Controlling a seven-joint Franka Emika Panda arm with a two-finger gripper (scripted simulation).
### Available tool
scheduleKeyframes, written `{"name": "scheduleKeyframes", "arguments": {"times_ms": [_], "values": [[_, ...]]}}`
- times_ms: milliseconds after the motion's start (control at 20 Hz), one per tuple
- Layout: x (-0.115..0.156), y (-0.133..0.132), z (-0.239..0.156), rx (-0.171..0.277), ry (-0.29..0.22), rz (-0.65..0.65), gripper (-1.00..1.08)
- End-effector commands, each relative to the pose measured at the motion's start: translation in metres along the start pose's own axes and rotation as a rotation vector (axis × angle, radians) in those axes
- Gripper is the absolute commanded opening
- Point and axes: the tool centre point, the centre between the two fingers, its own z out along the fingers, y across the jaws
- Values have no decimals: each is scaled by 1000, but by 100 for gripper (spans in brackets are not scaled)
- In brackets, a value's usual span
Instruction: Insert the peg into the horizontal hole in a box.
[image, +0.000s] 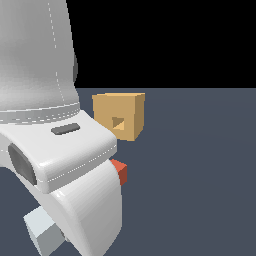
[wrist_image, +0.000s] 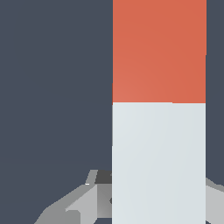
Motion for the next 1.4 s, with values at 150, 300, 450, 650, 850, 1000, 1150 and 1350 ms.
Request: {"name": "scheduleKeyframes", "arguments": {"times_ms": [150, 300, 450, 650, 850, 1000, 1150, 1350], "values": [[44, -21, -11, -3, 1, -77, -100], [77, -40, -19, -3, 1, -136, -100], [108, -60, -26, -3, 0, -194, -100], [139, -83, -34, -3, 0, -254, -100], [158, -98, -39, -3, 0, -291, -100], [165, -104, -41, -3, 0, -305, -100], [166, -104, -41, -2, 1, -305, -100], [165, -103, -40, -2, 1, -302, -100]]}}
